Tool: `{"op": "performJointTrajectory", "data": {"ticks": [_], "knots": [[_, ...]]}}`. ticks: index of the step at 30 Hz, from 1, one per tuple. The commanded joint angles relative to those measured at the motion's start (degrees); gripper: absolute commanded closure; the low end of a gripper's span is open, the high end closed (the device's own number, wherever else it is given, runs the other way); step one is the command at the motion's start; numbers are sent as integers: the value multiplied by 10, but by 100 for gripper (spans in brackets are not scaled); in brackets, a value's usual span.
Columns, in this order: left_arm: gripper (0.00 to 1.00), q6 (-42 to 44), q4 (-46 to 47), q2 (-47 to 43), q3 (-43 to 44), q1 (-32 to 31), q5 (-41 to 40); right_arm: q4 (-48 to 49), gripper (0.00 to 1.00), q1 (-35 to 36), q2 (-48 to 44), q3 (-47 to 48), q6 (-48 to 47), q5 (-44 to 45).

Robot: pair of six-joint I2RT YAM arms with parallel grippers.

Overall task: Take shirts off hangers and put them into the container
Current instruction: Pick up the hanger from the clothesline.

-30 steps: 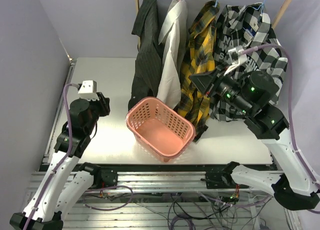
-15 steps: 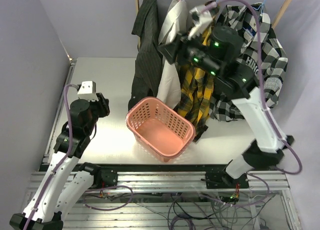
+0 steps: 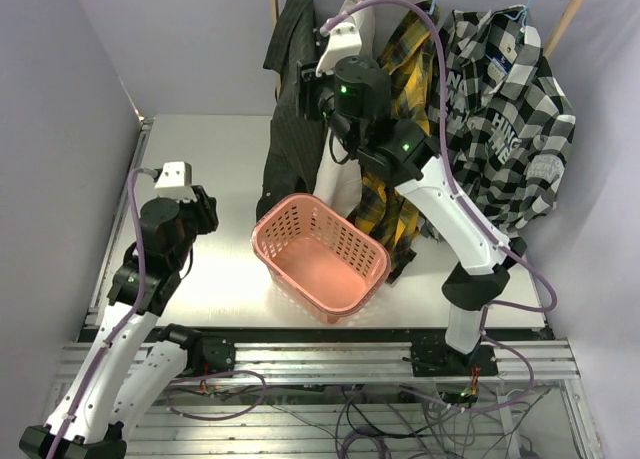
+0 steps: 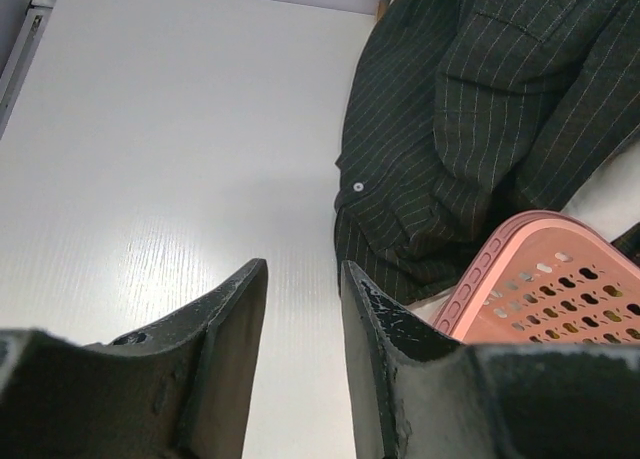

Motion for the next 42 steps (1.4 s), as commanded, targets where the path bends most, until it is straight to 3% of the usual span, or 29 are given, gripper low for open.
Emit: {"op": "performJointTrajectory", "data": {"ticks": [1, 12, 24, 37, 39, 42], "knots": [[53, 3, 4, -8, 12, 1, 2, 54, 56, 11, 8, 35, -22, 60], [54, 5, 6, -9, 9, 2, 16, 90, 50, -12, 63, 82, -26, 61], [54, 5, 7, -10, 9, 1, 20, 92, 52, -67, 59, 48, 28, -20], [54, 7, 6, -10, 10, 1, 19, 92, 54, -70, 60, 37, 33, -47], [54, 7, 6, -10, 10, 2, 20, 89, 56, -70, 63, 35, 35, -44], [54, 7, 7, -10, 10, 1, 19, 97, 71, -70, 62, 18, 36, -40]]}}
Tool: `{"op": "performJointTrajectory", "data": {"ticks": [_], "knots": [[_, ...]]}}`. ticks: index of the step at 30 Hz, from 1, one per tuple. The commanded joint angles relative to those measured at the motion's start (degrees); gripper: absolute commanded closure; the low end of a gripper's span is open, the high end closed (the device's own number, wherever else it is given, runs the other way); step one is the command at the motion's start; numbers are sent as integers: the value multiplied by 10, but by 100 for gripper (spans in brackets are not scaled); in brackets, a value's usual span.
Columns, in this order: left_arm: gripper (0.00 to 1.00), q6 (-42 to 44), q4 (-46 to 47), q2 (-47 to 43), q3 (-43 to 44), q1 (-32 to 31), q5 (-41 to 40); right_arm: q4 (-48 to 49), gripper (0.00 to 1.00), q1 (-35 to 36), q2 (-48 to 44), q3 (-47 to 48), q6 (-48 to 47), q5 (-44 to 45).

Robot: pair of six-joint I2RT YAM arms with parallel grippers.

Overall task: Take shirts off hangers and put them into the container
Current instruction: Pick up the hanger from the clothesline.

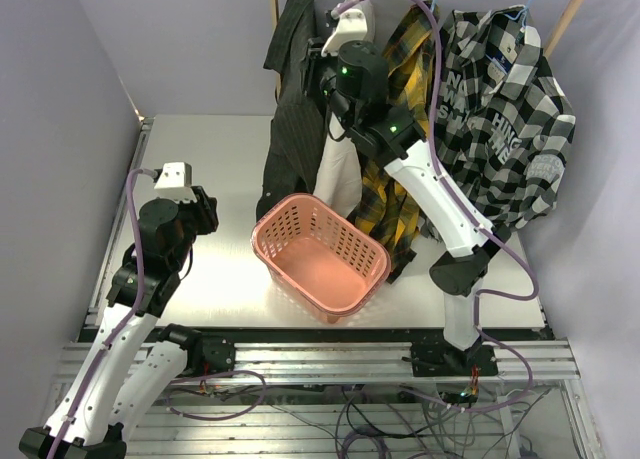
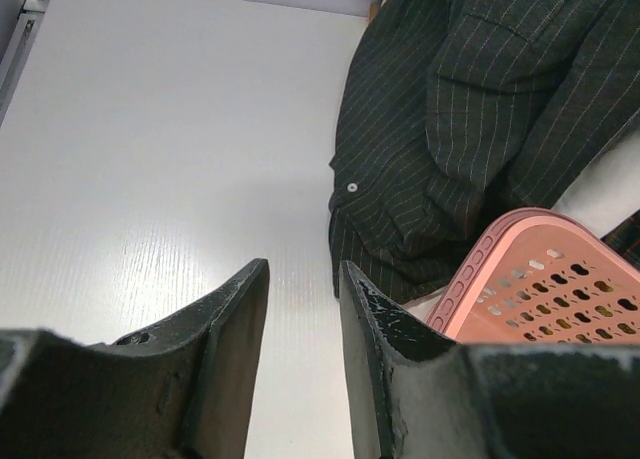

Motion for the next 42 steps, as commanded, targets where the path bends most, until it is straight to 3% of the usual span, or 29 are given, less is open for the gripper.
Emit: {"op": "performJointTrajectory", "data": {"ticks": [1, 10, 21, 23, 24, 25, 26, 35, 42], "knots": [[54, 5, 7, -4, 10, 2, 10, 9, 72, -2, -4, -14, 6, 1], [55, 5, 7, -3, 9, 1, 12, -6, 71, -9, 11, 11, 6, -2], [55, 6, 8, -8, 7, 1, 10, 6, 76, -19, 9, -13, 12, -15], [55, 6, 8, -7, 8, 1, 10, 13, 81, -20, 8, -18, 15, -15], [55, 5, 7, -5, 8, 1, 11, 15, 86, -20, 7, -20, 14, -16], [55, 5, 6, -5, 9, 1, 10, 17, 99, -20, 7, -21, 14, -15], [54, 5, 6, -4, 9, 1, 11, 21, 100, -20, 6, -24, 14, -13], [54, 7, 7, -1, 10, 1, 10, 76, 100, -20, -16, -57, 1, -8], [55, 7, 8, 1, 9, 2, 10, 97, 100, -1, -20, -30, -51, 74]]}}
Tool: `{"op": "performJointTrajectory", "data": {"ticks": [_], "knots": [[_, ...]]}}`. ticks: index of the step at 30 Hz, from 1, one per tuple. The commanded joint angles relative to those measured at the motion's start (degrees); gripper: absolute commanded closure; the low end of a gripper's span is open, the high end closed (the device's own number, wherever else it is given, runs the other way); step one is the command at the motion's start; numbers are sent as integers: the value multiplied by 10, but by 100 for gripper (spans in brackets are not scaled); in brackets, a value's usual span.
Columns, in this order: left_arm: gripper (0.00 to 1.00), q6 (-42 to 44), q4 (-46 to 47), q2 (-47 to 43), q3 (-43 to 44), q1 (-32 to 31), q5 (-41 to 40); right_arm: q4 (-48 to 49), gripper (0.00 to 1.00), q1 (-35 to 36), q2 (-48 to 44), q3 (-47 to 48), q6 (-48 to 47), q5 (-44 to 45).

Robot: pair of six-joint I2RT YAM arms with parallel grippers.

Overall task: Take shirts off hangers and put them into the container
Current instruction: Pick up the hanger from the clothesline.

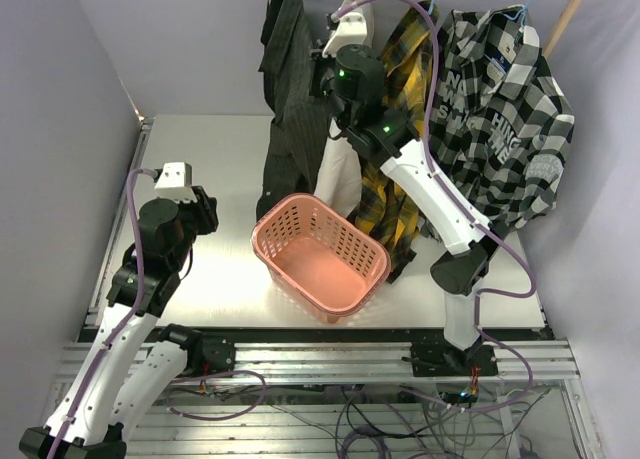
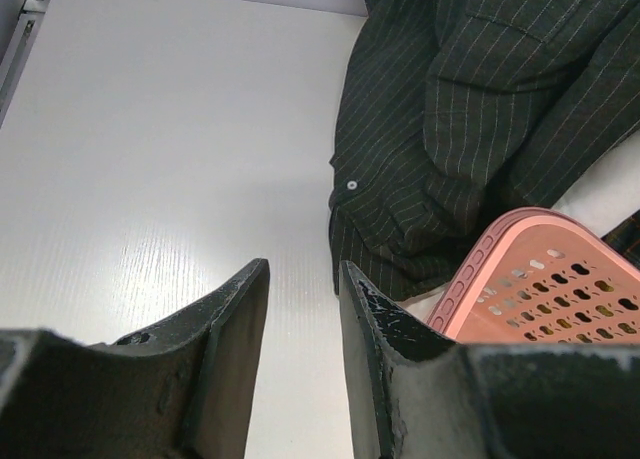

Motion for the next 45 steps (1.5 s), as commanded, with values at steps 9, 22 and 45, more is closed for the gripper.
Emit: {"op": "performJointTrajectory", "data": {"ticks": [9, 22, 45], "knots": [[54, 5, 8, 3, 8, 1, 12, 104, 100, 32, -43, 0, -111, 126], [55, 6, 7, 2, 8, 1, 9, 231, 100, 34, -74, -58, -146, 129], [53, 8, 11, -5, 7, 1, 14, 284, 100, 34, -110, -55, -177, 81]]}}
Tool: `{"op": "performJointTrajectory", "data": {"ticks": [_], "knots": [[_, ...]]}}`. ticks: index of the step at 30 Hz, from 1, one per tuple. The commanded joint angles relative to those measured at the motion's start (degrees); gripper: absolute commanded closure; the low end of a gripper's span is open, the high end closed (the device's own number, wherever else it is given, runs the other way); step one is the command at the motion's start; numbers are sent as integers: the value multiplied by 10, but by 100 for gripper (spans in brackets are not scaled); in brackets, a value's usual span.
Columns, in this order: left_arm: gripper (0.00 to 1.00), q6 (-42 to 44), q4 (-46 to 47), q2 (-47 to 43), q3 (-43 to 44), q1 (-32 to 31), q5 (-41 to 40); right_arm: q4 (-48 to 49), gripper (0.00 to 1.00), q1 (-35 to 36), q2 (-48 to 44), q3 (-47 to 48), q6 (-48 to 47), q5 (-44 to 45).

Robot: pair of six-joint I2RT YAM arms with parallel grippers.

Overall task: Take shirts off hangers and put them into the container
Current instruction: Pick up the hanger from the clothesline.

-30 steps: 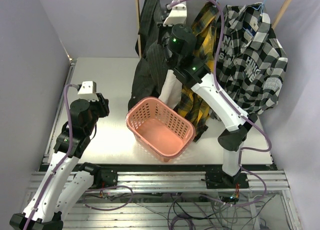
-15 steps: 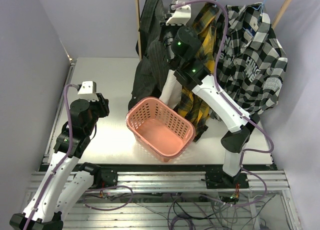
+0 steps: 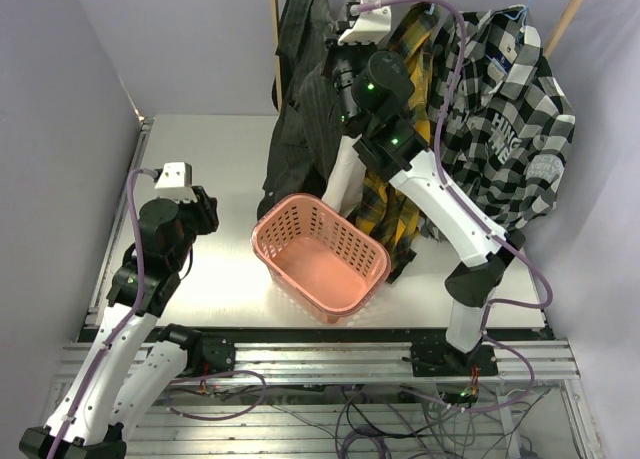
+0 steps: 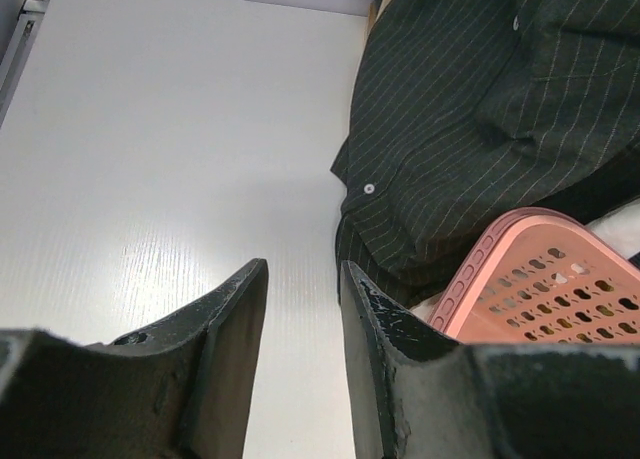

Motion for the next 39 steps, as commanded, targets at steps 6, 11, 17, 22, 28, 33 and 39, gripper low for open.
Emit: {"op": "performJointTrajectory", "data": {"ticks": [6, 11, 17, 22, 28, 33, 39], "knots": [[53, 7, 14, -6, 6, 1, 18, 42, 100, 1, -76, 10, -2, -24], [52, 10, 16, -9, 6, 1, 20, 0, 100, 2, -102, 5, 23, -40], [51, 11, 27, -31, -3, 1, 12, -52, 100, 4, -165, -46, 72, -86], [50, 11, 33, -40, -7, 1, 14, -78, 100, 4, -208, -80, 103, -186], [48, 17, 32, -44, -3, 1, 14, -95, 100, 5, -210, -78, 130, -344], [45, 37, 45, -76, -9, 1, -10, -77, 100, 5, -218, -96, 156, -421], [43, 87, -4, -100, 75, 1, -44, -47, 100, 5, -227, -116, 188, -504]]}}
